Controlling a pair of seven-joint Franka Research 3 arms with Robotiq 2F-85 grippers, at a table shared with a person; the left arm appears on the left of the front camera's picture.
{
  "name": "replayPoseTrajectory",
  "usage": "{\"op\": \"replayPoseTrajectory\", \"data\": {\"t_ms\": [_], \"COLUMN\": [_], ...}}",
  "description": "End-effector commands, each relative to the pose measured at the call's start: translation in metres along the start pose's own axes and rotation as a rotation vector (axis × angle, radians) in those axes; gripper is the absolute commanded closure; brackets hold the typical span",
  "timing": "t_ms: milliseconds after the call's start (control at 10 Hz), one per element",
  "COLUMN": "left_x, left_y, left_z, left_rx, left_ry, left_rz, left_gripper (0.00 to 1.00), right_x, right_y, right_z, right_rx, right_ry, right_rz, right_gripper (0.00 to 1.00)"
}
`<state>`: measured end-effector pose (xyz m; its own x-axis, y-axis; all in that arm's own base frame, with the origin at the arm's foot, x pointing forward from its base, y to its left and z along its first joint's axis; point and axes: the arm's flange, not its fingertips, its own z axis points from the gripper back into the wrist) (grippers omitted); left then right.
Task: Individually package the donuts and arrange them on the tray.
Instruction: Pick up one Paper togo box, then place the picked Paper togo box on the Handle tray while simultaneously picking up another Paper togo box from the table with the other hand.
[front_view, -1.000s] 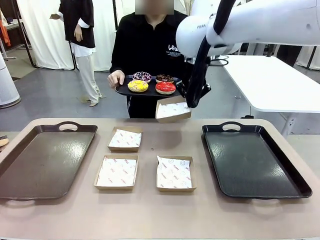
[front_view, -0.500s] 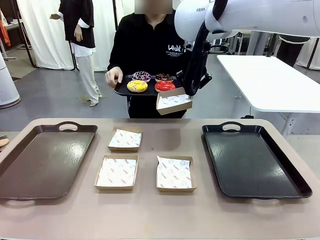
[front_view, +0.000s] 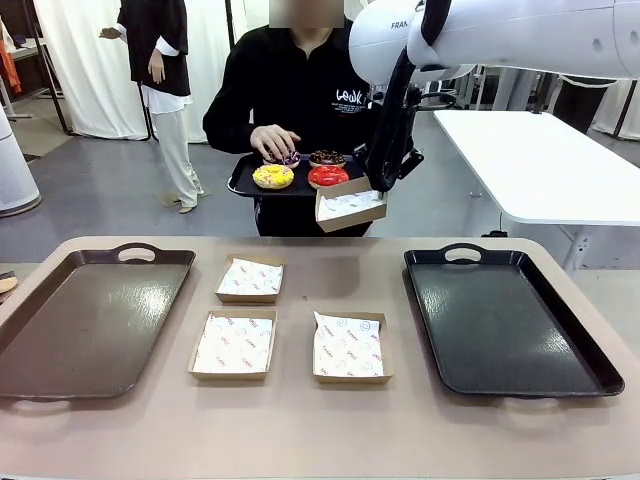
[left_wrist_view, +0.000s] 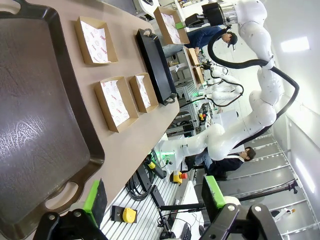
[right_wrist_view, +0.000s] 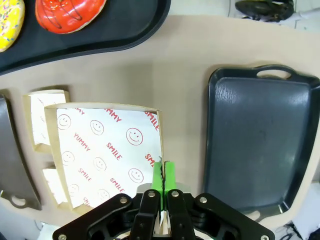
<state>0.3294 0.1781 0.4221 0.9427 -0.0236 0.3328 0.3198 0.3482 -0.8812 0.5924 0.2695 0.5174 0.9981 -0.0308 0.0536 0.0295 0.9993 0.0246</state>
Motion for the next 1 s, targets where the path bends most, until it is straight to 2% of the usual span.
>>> {"op": "replayPoseTrajectory", "data": {"t_ms": [0, 900], "left_x": [-0.0011, -0.0011], "left_y": [-0.0012, -0.0012], "left_z": [0.0009, 0.0009], "left_rx": [-0.013, -0.013], "left_ry": [-0.009, -0.009], "left_rz": [-0.01, -0.01], "left_gripper": [0.0, 0.0], "right_x": [-0.0036, -0.0036], "right_y": [0.0005, 0.0005], "right_z": [0.003, 0.003], "right_rx": [0.002, 0.002], "right_ry": [-0.006, -0.006], "right_rz": [-0.019, -0.019], "right_gripper": [1.0, 1.0]}}
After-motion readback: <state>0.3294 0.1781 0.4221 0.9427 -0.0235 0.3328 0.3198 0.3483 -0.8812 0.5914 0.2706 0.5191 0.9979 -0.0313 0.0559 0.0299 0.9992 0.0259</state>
